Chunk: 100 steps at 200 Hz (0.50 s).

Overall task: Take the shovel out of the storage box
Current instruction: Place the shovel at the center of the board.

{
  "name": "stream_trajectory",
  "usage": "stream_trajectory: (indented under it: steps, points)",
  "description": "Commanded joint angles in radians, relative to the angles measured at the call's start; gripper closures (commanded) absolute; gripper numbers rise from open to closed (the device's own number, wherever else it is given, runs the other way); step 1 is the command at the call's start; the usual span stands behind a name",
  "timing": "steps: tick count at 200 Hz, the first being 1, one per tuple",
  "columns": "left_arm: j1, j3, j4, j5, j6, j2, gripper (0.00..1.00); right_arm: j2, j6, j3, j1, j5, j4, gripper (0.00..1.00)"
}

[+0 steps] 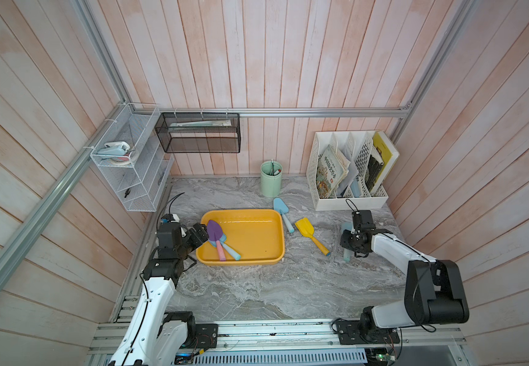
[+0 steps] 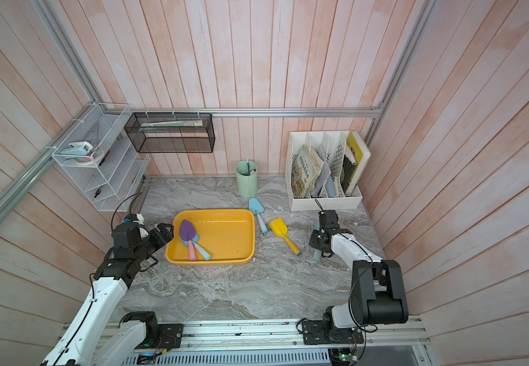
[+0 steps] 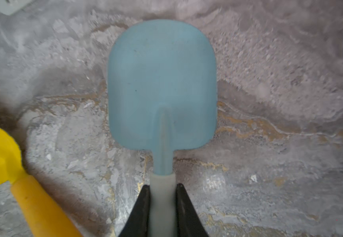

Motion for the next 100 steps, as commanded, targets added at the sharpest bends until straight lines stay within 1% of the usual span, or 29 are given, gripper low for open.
stream_trajectory:
  steps: [1,43,53,65,74,82,100]
  points:
    - [-0.002,-0.010,0.009,0.001,-0.004,-0.003,0.07,0.021,0.019,-0.004,-0.001,0.019,0.059,1.00]
    - [-0.002,-0.011,0.012,0.008,-0.010,0.005,0.07,0.089,0.013,-0.010,0.000,0.027,0.073,1.00]
    - [-0.002,-0.012,0.011,0.005,-0.010,0.002,0.07,0.099,0.012,0.000,0.002,0.023,0.060,0.82]
    - [-0.002,-0.015,0.011,0.003,-0.010,-0.001,0.07,0.100,0.011,0.001,0.006,0.023,0.061,0.68]
    - [-0.002,-0.016,0.010,0.005,-0.010,-0.002,0.08,0.097,0.014,0.008,0.007,0.027,0.049,0.59]
    - [-0.002,-0.018,0.008,0.004,-0.010,-0.003,0.07,0.092,0.015,0.019,0.012,0.037,0.033,0.55]
    - [-0.002,-0.018,0.007,0.001,-0.009,-0.004,0.08,0.048,0.023,0.061,0.037,0.085,-0.012,0.52]
